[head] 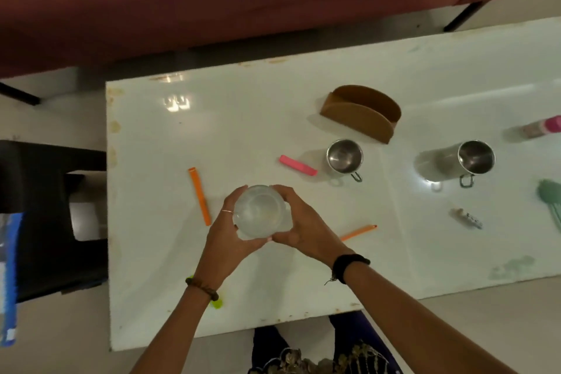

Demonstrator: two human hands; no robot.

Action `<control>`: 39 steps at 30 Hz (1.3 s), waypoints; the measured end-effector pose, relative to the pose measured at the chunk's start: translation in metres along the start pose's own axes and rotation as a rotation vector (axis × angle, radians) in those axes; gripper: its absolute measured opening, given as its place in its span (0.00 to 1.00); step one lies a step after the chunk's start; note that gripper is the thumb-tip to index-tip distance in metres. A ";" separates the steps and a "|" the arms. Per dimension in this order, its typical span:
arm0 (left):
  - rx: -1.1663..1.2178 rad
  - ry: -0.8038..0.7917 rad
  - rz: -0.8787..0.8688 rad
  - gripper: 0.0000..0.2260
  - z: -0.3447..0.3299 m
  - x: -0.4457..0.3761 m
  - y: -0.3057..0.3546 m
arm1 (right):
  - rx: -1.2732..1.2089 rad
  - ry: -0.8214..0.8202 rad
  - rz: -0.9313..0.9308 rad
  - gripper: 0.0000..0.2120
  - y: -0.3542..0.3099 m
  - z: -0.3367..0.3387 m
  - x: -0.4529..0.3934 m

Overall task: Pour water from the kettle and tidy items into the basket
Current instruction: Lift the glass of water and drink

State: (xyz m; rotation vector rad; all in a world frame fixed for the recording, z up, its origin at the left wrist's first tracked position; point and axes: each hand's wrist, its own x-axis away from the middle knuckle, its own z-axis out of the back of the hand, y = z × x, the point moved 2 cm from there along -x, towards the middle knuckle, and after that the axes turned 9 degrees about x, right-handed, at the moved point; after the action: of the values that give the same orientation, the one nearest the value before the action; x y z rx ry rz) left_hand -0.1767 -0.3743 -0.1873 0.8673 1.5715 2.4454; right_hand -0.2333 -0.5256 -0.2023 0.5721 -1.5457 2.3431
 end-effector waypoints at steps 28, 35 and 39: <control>-0.221 -0.388 -0.395 0.38 -0.303 -0.145 0.263 | 0.232 0.448 0.032 0.39 0.101 0.384 0.068; -0.287 -0.322 -0.335 0.38 -0.327 -0.187 0.250 | 0.171 0.385 0.030 0.38 0.140 0.396 0.013; -0.278 -0.303 -0.284 0.39 -0.331 -0.198 0.238 | 0.134 0.346 0.010 0.38 0.154 0.393 -0.005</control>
State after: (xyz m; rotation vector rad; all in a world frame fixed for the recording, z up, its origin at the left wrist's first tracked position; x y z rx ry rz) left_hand -0.1331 -0.8242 -0.1616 0.8492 1.1318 2.1441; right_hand -0.2278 -0.9473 -0.1916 0.1712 -1.2461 2.4088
